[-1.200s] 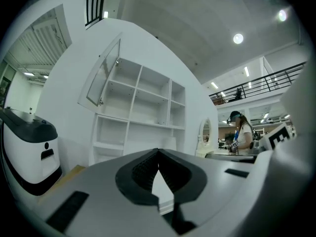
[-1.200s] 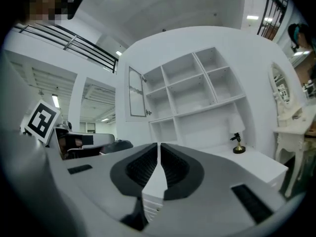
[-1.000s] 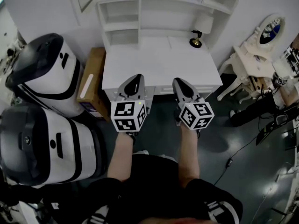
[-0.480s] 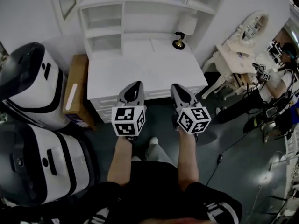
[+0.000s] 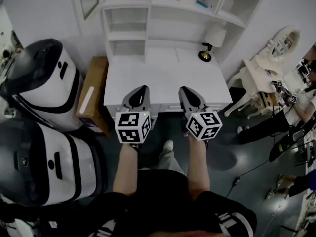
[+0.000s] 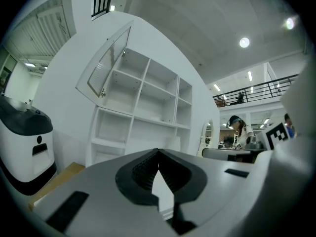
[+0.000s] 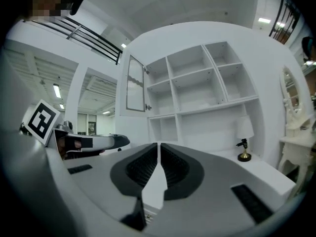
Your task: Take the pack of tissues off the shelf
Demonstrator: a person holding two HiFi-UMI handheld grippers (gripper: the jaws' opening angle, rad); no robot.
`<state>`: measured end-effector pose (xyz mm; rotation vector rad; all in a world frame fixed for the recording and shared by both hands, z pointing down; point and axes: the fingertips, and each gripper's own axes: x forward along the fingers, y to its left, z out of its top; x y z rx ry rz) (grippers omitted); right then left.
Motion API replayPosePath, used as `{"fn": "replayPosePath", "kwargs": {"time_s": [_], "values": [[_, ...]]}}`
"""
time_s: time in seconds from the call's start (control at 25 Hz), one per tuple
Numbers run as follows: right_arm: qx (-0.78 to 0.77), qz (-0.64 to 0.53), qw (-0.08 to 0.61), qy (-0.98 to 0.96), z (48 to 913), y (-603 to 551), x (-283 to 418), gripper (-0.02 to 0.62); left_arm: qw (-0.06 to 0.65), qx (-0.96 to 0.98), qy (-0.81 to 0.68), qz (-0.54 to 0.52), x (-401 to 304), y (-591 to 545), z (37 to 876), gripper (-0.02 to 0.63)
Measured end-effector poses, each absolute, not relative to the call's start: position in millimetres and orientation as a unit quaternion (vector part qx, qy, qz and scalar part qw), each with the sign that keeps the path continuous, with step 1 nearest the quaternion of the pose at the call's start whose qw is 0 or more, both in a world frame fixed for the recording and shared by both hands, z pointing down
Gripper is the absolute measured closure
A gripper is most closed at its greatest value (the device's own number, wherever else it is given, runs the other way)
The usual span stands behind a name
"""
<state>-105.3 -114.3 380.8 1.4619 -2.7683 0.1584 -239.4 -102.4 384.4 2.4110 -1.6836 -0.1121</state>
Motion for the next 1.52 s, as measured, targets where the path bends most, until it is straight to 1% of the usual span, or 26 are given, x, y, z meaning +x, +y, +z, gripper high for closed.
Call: {"fn": "replayPosePath", "kwargs": {"time_s": [0.12, 0.28, 0.4, 0.64, 0.88, 1.08, 1.2, 1.36, 1.52], "values": [[0.451, 0.05, 0.003, -0.891, 382.0, -129.3, -119.5, 0.558, 0.094, 0.811, -0.577, -0.032, -247.2, -114.1, 385.2, 0.595], [0.459, 0.051, -0.007, -0.887, 379.8, -153.3, -107.2, 0.558, 0.088, 0.812, -0.577, -0.034, -242.8, -133.0, 382.9, 0.595], [0.479, 0.042, -0.004, -0.877, 376.2, -176.2, -86.5, 0.558, 0.081, 0.82, -0.565, -0.038, -225.4, -152.6, 374.6, 0.595], [0.492, 0.031, 0.007, -0.87, 378.8, -216.3, -54.8, 0.558, 0.087, 0.833, -0.545, -0.041, -184.5, -198.2, 377.0, 0.594], [0.511, 0.046, 0.008, -0.859, 387.3, -257.7, -1.1, 0.558, 0.092, 0.85, -0.517, -0.05, -131.2, -248.1, 378.5, 0.595], [0.524, 0.061, -0.024, -0.849, 382.3, -295.6, 48.4, 0.558, 0.066, 0.853, -0.516, -0.031, -90.2, -284.2, 363.5, 0.594], [0.514, 0.059, -0.042, -0.855, 370.5, -323.8, 61.3, 0.558, 0.044, 0.852, -0.521, -0.03, -75.5, -310.1, 342.9, 0.594], [0.492, 0.041, -0.058, -0.867, 355.4, -350.9, 76.8, 0.558, 0.019, 0.855, -0.514, -0.068, -66.3, -337.4, 314.6, 0.594], [0.519, 0.039, -0.091, -0.849, 340.9, -379.8, 127.6, 0.558, -0.009, 0.859, -0.5, -0.109, -56.0, -362.0, 281.7, 0.594]]}}
